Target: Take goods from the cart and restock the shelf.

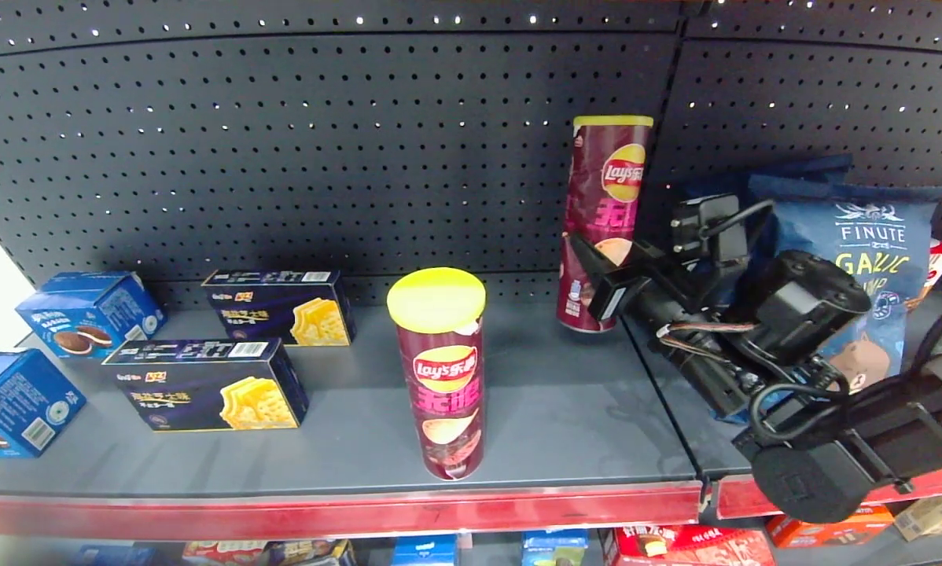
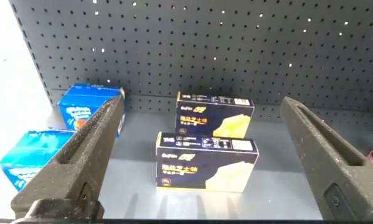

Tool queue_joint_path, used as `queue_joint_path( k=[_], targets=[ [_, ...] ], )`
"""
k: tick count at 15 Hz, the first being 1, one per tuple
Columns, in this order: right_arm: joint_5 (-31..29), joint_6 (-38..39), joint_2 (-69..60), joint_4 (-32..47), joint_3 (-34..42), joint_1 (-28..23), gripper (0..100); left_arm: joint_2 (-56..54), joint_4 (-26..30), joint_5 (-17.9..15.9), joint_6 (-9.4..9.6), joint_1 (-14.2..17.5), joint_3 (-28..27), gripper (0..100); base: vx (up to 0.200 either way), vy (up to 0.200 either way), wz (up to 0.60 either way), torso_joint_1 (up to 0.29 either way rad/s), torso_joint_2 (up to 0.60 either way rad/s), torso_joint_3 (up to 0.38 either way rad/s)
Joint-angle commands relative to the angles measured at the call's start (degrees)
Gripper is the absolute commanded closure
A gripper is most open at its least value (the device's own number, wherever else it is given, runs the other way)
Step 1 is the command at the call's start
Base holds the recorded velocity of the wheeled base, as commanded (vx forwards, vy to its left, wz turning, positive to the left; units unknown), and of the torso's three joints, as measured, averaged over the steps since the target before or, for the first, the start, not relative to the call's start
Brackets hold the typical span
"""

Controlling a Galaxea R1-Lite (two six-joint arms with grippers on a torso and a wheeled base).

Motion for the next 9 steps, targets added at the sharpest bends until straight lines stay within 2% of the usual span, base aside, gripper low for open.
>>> queue_joint_path(
  k=[1, 9],
  targets=[
    [-0.7, -3.8, 9.1, -3.0, -5.2, 0.1, 100, 0.1, 0.0, 0.0, 0.05, 0.0, 0.7, 0, 0.0, 0.0, 0.0, 0.0, 0.0, 0.0],
    [-4.0, -4.8, 14.4, -3.0, -10.9, 2.3, 100, -1.7, 0.0, 0.0, 0.05, 0.0, 3.9, 0, 0.0, 0.0, 0.0, 0.0, 0.0, 0.0]
  ],
)
